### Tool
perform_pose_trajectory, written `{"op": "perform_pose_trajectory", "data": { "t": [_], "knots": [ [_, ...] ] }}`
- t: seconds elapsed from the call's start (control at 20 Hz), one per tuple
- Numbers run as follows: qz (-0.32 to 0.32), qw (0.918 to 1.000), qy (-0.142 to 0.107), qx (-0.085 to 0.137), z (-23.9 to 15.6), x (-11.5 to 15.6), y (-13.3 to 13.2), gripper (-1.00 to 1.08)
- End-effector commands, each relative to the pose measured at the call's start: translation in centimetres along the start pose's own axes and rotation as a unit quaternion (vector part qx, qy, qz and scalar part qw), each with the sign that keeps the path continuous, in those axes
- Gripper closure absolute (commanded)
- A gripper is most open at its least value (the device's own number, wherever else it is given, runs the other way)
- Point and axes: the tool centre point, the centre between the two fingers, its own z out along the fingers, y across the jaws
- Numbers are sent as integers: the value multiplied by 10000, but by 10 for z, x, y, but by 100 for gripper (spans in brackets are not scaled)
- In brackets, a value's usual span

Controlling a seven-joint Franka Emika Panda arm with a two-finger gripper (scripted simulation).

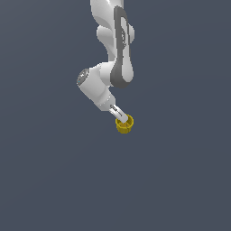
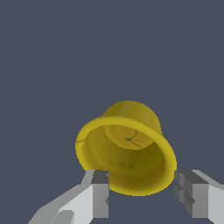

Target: Pick up the object and move it to a goal position.

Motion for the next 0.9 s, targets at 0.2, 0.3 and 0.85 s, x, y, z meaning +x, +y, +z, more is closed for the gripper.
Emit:
{"op": "perform_pose_trajectory", "data": {
  "t": [0.2, 0.3, 0.85],
  "knots": [
    [1049, 9930, -320, 434, 11, -14, 11, -20],
    [1359, 9883, -413, 555, 14, -17, 14, -20],
    [2475, 9611, -740, 973, 23, -30, 25, -20]
  ]
}}
